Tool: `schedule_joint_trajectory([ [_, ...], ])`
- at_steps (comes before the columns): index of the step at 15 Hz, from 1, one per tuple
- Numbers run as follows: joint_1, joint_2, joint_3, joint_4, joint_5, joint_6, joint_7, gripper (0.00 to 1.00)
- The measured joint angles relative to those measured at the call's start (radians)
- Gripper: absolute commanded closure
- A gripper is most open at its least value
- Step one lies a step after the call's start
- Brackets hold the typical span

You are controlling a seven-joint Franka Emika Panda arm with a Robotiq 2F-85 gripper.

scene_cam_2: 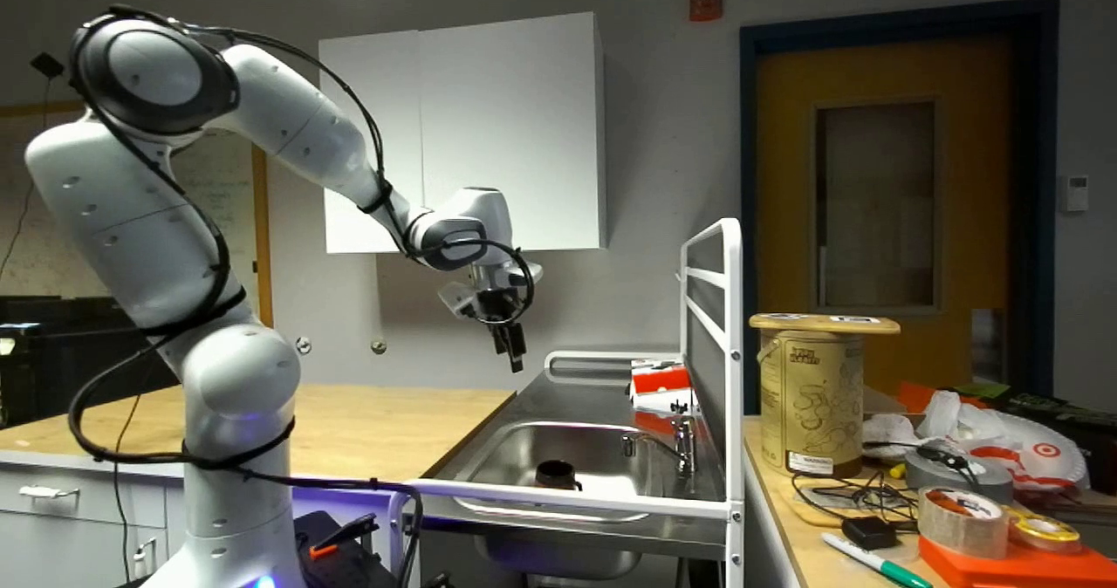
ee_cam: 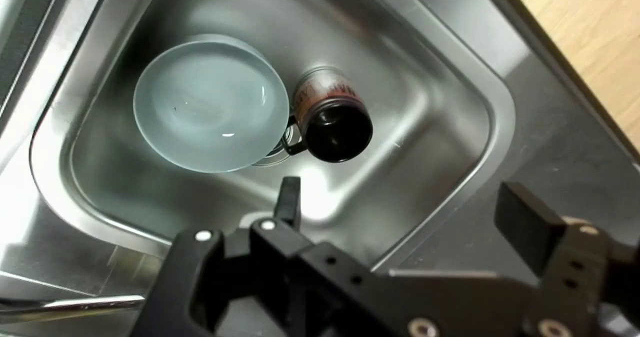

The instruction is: Remove the mug cup from the sink

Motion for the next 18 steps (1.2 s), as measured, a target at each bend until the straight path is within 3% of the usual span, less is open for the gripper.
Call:
schedule_joint_trajectory([
  [7, -0.035, 0.438, -0.005, 0.325, -0.04, 0.021, 0.069, 0.0],
  [15, -0.04, 0.852, -0.002, 0.782, -0.01, -0.345, -0.096, 0.0],
  [18, -0.059, 0.968, -0.005, 0.913, 0.002, -0.452, -0.097, 0.0],
])
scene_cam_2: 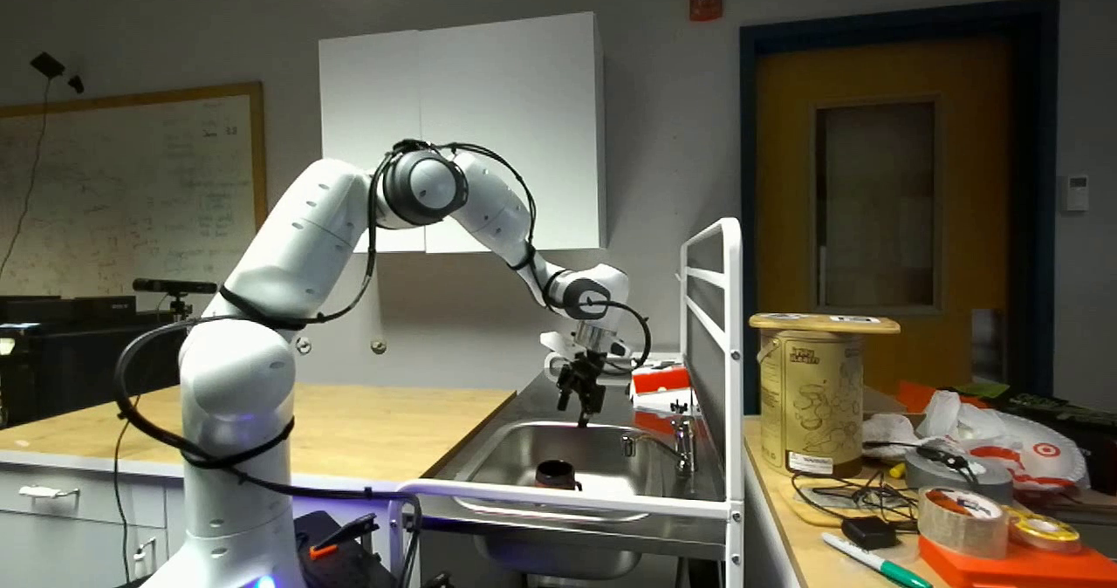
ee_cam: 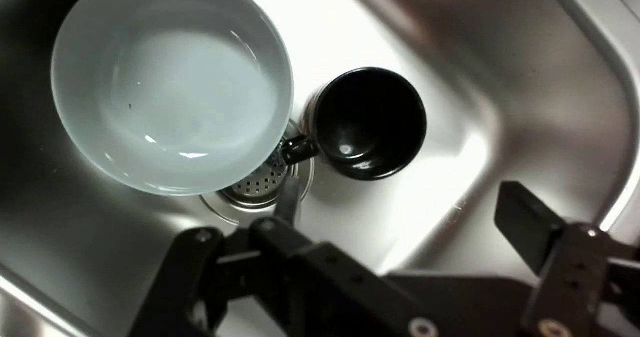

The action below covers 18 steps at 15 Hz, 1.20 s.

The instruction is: Remove the mug cup from the sink

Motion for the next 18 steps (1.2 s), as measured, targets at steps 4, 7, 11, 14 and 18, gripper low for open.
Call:
schedule_joint_trajectory([
  [4, -0.021, 0.119, -0.001, 0.134, 0.117, -0.033, 0.093, 0.0],
  [7, -0.023, 0.178, -0.001, 0.209, 0.194, -0.021, 0.208, 0.0],
  [11, -0.017, 0.224, -0.002, 0.241, 0.256, 0.072, 0.374, 0.0],
  [14, 0.003, 0.24, -0.014, 0.23, 0.264, 0.178, 0.512, 0.0],
  [18, 0.061, 0.229, -0.052, 0.179, 0.26, 0.302, 0.723, 0.0],
])
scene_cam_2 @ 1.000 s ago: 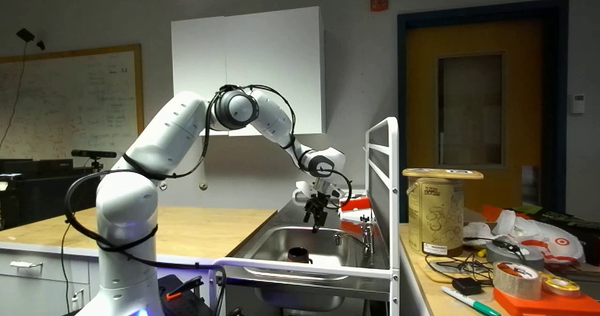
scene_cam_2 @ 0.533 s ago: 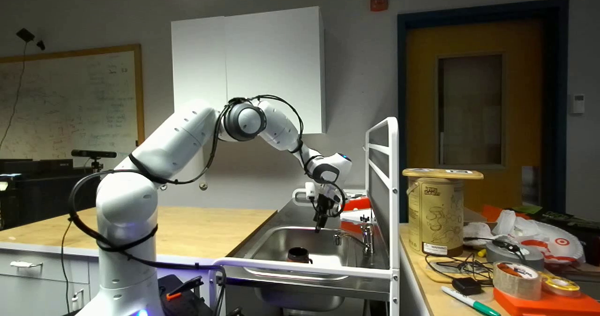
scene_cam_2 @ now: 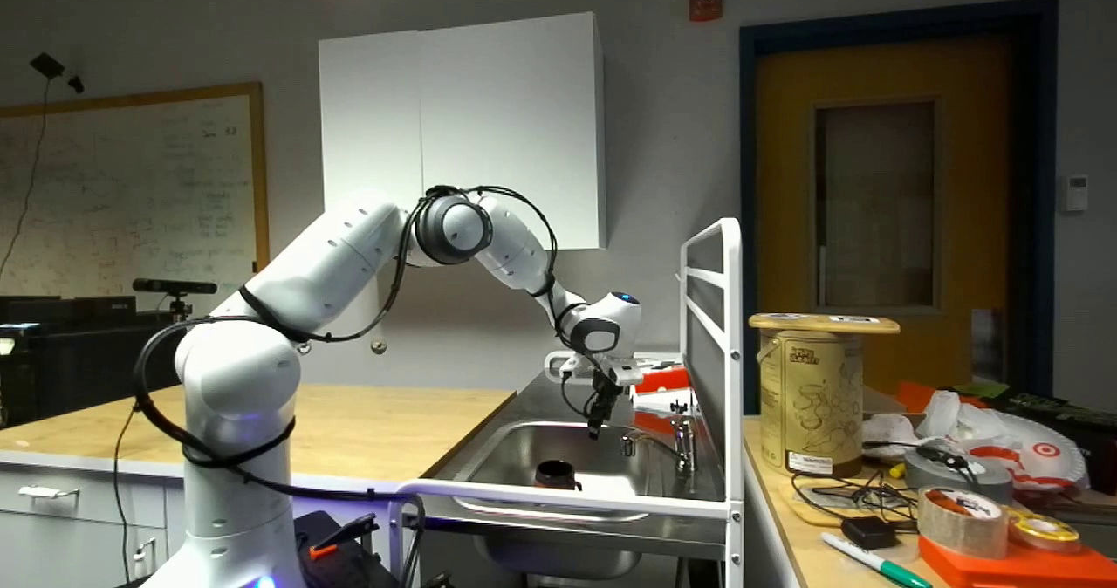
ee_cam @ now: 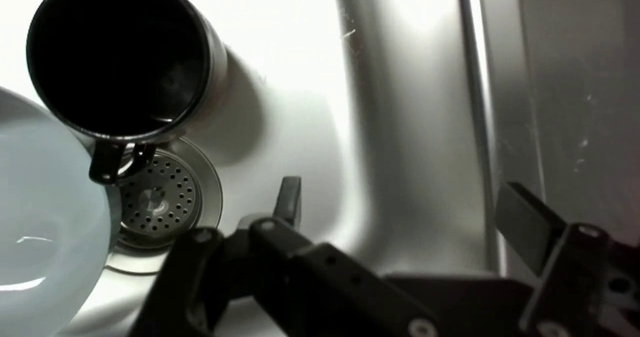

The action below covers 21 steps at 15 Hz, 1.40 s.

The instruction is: Remove the mug cup from the sink

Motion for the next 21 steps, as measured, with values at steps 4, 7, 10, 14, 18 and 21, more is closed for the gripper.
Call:
schedule_joint_trajectory([
  [4, 0.065, -0.074, -0.028, -0.112, -0.009, 0.068, 0.214, 0.0],
  [7, 0.107, -0.18, -0.03, -0.234, -0.014, 0.106, 0.342, 0.0],
  [10, 0.133, -0.283, -0.03, -0.35, -0.03, 0.136, 0.467, 0.0],
  [14, 0.117, -0.317, -0.03, -0.408, -0.04, 0.137, 0.558, 0.0],
  [18, 0.087, -0.271, -0.025, -0.392, -0.039, 0.137, 0.565, 0.0],
  [21, 0.079, -0.212, -0.025, -0.353, -0.043, 0.136, 0.572, 0.0],
])
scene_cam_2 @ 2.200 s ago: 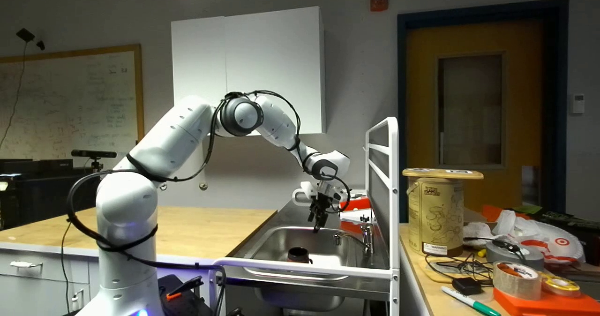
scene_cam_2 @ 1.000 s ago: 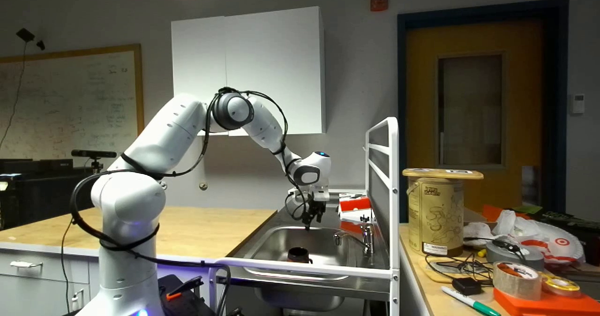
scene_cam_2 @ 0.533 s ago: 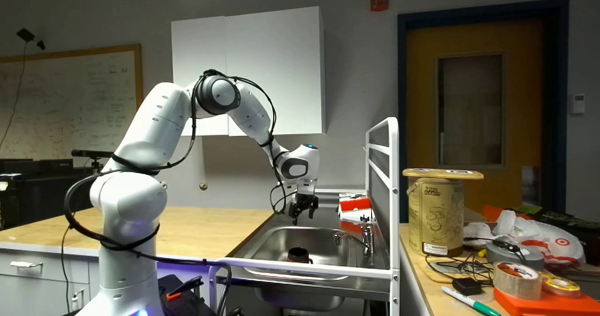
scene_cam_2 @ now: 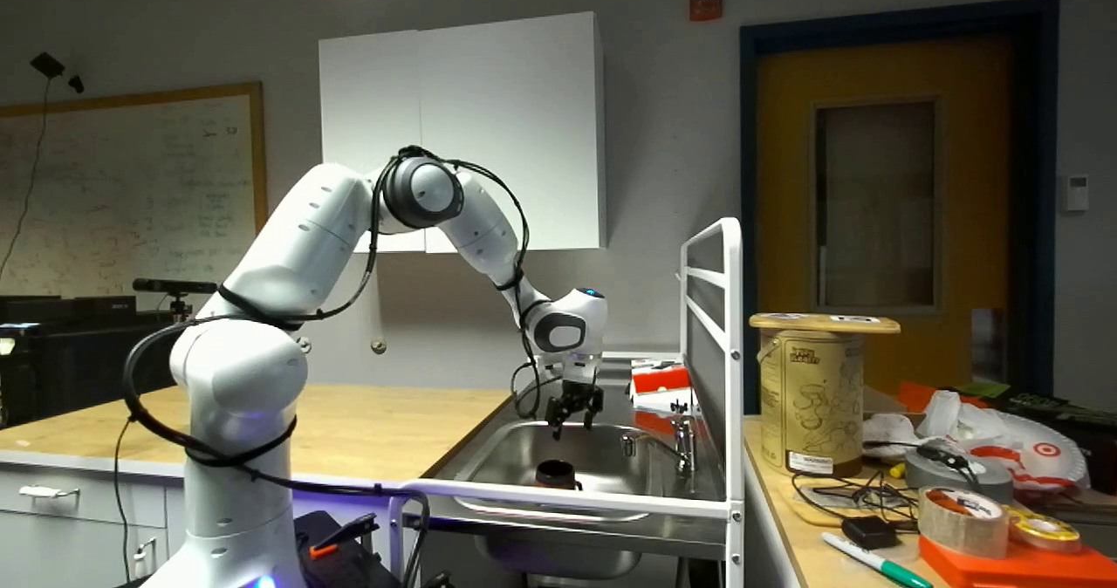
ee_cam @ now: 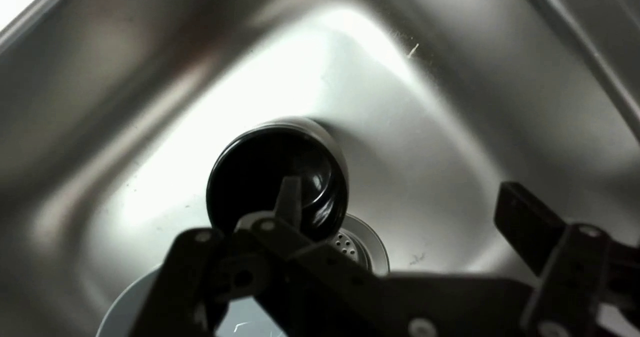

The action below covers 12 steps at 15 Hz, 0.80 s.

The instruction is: Remove the mug cup from the sink

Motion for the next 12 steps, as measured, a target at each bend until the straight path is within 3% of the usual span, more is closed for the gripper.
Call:
schedule_joint_trajectory([
  [11, -0.041, 0.168, -0.014, 0.129, -0.024, -0.141, 0.153, 0.0],
  [12, -0.046, 0.176, -0.014, 0.138, -0.024, -0.153, 0.159, 0.25],
])
